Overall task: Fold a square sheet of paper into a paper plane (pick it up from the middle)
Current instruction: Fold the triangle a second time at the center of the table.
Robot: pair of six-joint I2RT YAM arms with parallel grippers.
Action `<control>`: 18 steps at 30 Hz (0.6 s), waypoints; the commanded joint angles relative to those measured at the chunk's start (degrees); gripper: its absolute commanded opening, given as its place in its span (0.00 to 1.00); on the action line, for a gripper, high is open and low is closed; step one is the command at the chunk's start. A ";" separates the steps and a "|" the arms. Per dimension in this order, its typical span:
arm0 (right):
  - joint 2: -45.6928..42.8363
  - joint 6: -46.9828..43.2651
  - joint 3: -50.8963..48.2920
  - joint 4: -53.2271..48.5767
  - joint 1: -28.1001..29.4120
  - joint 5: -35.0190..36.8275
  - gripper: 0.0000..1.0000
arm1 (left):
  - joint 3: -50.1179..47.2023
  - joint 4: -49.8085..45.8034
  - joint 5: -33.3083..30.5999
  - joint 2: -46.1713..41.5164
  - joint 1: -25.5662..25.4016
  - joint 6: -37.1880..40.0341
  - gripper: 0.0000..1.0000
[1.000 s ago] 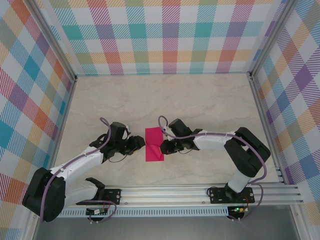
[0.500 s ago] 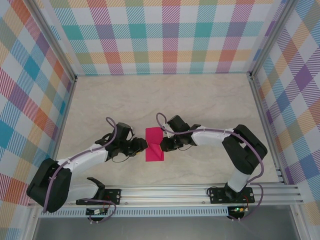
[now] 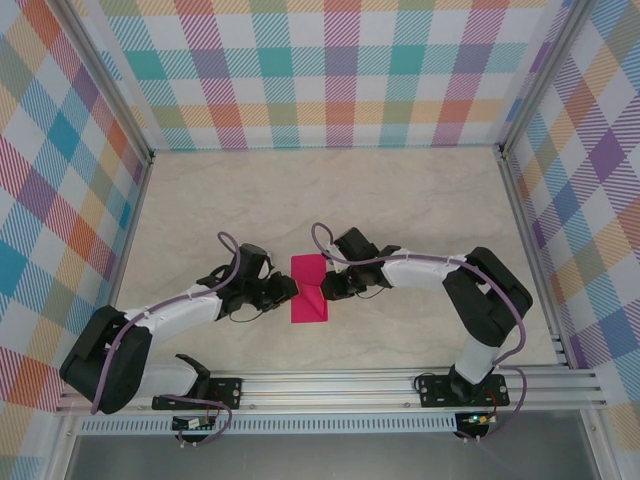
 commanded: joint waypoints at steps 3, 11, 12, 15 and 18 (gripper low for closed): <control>1.57 -2.40 2.22 -2.41 -0.39 -0.33 0.11 | 1.21 2.65 -1.34 0.88 -1.74 -0.90 0.21; 2.41 -3.45 3.23 -3.15 -0.92 -0.65 0.12 | 1.69 3.81 -2.38 2.33 -2.66 -1.59 0.19; 2.44 -3.72 3.43 -3.22 -1.01 -0.89 0.12 | 1.58 3.71 -2.82 2.13 -2.66 -1.68 0.19; 3.04 -4.71 4.52 -4.01 -1.14 -1.45 0.12 | 1.28 3.78 -3.37 1.98 -2.66 -1.98 0.20; 4.09 -5.04 5.56 -4.50 -1.32 -2.22 0.12 | 1.30 3.88 -3.40 2.13 -2.70 -2.07 0.20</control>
